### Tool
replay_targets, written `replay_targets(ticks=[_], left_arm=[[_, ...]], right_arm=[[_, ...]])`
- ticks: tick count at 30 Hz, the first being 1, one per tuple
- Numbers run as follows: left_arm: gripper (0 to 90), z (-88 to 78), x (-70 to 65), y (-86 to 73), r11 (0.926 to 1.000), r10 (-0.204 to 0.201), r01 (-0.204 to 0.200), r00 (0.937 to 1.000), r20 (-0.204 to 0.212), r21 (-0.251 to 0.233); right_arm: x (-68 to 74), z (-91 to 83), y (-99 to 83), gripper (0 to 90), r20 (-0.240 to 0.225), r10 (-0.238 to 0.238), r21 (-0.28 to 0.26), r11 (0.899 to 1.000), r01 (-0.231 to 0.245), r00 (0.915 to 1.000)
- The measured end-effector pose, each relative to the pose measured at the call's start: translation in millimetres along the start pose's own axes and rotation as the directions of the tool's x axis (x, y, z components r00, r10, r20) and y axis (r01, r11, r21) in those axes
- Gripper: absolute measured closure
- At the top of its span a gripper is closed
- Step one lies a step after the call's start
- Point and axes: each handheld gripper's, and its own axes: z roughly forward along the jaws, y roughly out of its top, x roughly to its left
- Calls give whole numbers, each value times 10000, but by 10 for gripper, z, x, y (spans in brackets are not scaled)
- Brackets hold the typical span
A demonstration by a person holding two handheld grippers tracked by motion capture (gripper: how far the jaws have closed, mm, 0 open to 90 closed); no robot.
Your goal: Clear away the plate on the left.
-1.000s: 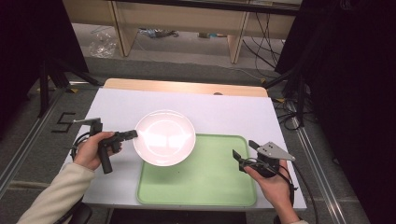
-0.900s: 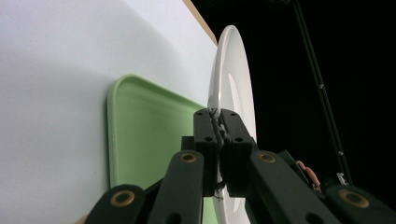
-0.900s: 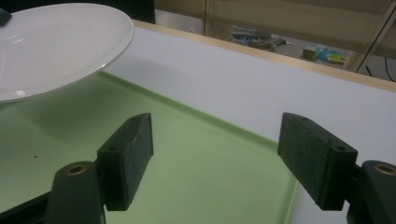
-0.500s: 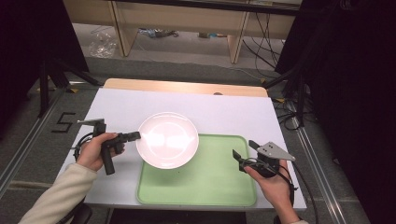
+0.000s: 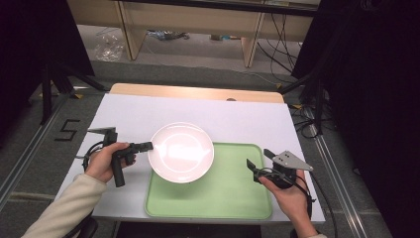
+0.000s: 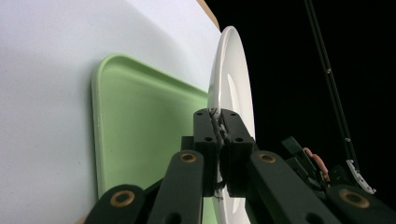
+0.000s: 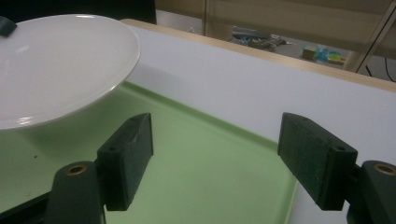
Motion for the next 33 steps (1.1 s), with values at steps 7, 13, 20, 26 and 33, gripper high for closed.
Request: replay_targets(ticks=[7,13,20,26,33], left_arm=[[860,62,-6,-31,9999,101,-100,9999,-88,127],[860,117,-16,-54,9993,194,-187,9996,-188,334],[860,178,-25,-82,9985,282,-266,9990,-334,481],[860,222,-30,-103,9972,360,-329,9983,-460,671],[859,271,-24,-130,9952,401,-331,9964,-744,920]], right_arm=[[-3,0,-1,274,0,-12,-35,10000,12,10000],[-2,-3,1,275,-22,-14,23,10000,14,10000],[-1,-1,0,275,-8,-10,-6,10000,10,10000],[-1,-2,0,275,-11,-9,-11,10000,9,10000],[-3,-2,0,275,-37,-18,12,10000,18,10000]])
